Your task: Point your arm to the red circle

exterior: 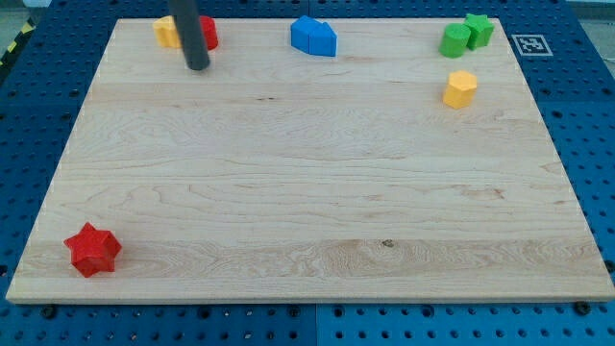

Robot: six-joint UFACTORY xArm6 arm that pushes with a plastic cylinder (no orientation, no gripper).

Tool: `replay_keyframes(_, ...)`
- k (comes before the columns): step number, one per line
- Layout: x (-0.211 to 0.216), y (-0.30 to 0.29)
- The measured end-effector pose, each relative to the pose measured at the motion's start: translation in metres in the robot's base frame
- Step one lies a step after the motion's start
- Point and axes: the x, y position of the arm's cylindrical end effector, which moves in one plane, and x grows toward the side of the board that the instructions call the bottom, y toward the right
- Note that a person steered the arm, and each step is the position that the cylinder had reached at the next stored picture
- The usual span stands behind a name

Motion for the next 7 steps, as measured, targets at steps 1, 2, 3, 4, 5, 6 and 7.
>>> replay_keyframes(1, -0.006, 0.026)
replay_keyframes(2, -0.030, 0.032)
replay_keyframes(3, -0.060, 0.034)
replay_keyframes(4, -0.090, 0.034)
replay_keyframes(5, -0.105, 0.033)
replay_keyframes(6, -0.104, 0.016)
replay_keyframes(7, -0.104, -0.020)
